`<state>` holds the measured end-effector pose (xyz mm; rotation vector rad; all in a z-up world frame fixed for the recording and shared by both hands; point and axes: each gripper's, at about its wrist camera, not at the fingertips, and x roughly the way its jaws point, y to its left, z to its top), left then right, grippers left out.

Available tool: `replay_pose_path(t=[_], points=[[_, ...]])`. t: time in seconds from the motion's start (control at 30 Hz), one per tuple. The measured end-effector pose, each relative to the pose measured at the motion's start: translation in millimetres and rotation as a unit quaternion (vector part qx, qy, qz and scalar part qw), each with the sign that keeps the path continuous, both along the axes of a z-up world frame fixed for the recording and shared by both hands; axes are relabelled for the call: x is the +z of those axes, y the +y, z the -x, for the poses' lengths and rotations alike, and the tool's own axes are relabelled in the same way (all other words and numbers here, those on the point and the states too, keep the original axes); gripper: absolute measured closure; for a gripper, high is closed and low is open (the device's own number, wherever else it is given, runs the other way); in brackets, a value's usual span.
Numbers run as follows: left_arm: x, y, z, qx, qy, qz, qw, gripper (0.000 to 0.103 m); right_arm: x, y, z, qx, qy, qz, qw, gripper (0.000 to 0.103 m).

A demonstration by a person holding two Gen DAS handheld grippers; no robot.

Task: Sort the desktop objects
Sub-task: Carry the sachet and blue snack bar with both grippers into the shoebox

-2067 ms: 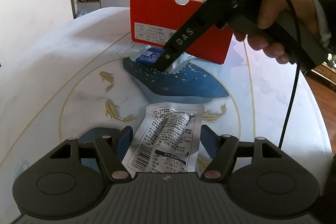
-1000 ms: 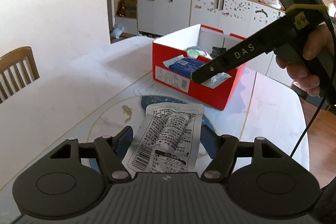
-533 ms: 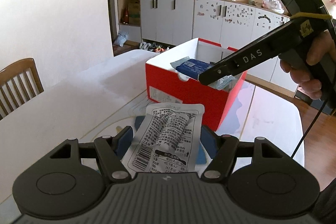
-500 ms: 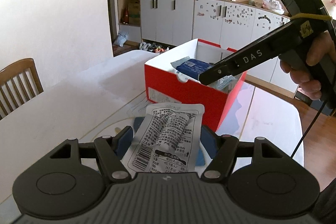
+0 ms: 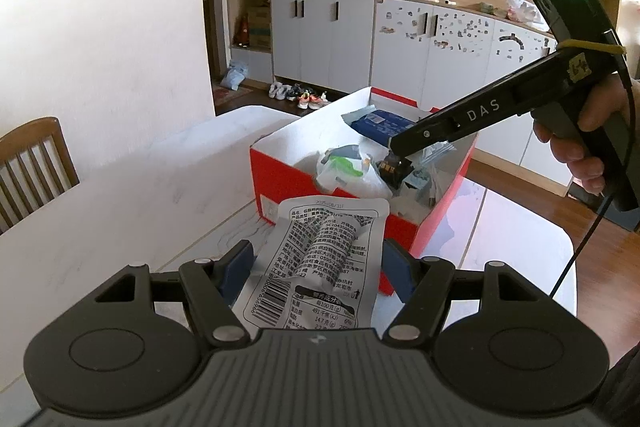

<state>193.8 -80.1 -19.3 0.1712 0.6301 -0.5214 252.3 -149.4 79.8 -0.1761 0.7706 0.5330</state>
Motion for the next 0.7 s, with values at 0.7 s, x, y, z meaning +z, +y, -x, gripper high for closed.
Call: replay_pose_path(t=[0.7], points=[[7,-75,-40,-0.010,-0.006,-0.023,0.9997,0.034,0,-68,-57,-0.003,-0.001,0.005,1.000,0.066]])
